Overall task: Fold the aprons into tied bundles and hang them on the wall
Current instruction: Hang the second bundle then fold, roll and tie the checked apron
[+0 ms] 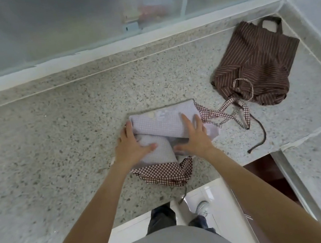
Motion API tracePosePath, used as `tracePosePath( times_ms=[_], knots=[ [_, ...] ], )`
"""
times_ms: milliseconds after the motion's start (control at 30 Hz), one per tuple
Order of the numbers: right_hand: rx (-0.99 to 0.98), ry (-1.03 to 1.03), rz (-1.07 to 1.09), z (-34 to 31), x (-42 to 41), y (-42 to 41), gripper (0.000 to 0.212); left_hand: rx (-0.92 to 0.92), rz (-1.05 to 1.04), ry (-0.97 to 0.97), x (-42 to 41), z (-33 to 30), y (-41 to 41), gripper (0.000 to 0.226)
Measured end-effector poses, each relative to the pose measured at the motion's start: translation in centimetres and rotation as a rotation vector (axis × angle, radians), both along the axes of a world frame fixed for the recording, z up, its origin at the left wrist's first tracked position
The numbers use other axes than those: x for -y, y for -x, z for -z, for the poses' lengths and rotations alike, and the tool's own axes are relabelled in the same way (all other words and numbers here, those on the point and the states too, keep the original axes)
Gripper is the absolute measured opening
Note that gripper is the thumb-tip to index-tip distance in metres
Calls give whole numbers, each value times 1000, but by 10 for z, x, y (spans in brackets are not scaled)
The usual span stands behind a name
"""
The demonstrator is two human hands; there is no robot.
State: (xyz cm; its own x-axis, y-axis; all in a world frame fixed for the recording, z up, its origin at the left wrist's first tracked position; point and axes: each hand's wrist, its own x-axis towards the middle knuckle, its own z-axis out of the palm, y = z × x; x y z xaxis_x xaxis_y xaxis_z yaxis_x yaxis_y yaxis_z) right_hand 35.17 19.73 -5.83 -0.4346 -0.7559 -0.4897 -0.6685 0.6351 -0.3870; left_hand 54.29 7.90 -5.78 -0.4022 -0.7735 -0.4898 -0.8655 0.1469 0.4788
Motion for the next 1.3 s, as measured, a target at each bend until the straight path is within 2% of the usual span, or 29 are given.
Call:
tracePosePath(
  times_ms=[67, 167, 233, 267, 333, 433, 500, 567, 600, 633, 767, 867, 933, 1000, 1033, 1100, 1167, 1233, 1300],
  knots=[
    [-55, -3, 34, 3, 2, -4, 104, -23, 43, 14, -5, 7, 5, 119],
    [-5, 90, 109, 3, -4, -6, 89, -127, 42, 47, -12, 9, 2, 97],
    [44, 176, 137, 1, -10, -3, 79, -101, 77, 30, -17, 6, -7, 93],
    [49, 244, 127, -2, -10, -1, 72, -59, 103, 45, -18, 5, -10, 98],
    [46, 400, 12, -15, -17, -3, 57, 0, 136, 191, -27, -11, -19, 111],
    [110, 521, -142, -44, -27, -10, 44, -165, 269, 408, -37, -46, -12, 109],
    [139, 560, -181, -65, -42, -14, 45, -250, 432, 475, -49, -64, 0, 92],
    [145, 582, -184, -85, -61, -18, 47, -337, 484, 528, -67, -74, 8, 56],
    [136, 596, -189, -95, -72, -19, 45, -371, 471, 537, -76, -77, 10, 38],
    [116, 606, -196, -106, -84, -19, 43, -393, 440, 537, -88, -82, 10, 32],
    [-35, 654, -234, -137, -128, -15, 43, -432, 292, 603, -131, -99, -3, 23],
    [-208, 584, -225, -137, -156, -9, 44, -517, 203, 738, -161, -108, -24, 28],
    [-351, 504, -201, -130, -170, -4, 26, -536, 146, 796, -178, -119, -38, 28],
    [-370, 550, -155, -123, -183, 0, 13, -547, 30, 747, -191, -131, -54, 23],
    [-294, 635, -106, -121, -189, 1, 16, -541, -25, 719, -200, -138, -67, 18],
    [35, 710, 27, -128, -194, 2, 9, -479, -84, 654, -204, -140, -78, 11],
    [271, 712, 40, -144, -202, -7, 5, -317, -93, 671, -213, -146, -88, 11],
    [304, 759, -94, -160, -205, -17, 9, -55, -24, 698, -217, -155, -91, 32],
    [290, 780, -255, -176, -203, -28, 12, 207, 71, 638, -218, -167, -89, 59]
  ],
)
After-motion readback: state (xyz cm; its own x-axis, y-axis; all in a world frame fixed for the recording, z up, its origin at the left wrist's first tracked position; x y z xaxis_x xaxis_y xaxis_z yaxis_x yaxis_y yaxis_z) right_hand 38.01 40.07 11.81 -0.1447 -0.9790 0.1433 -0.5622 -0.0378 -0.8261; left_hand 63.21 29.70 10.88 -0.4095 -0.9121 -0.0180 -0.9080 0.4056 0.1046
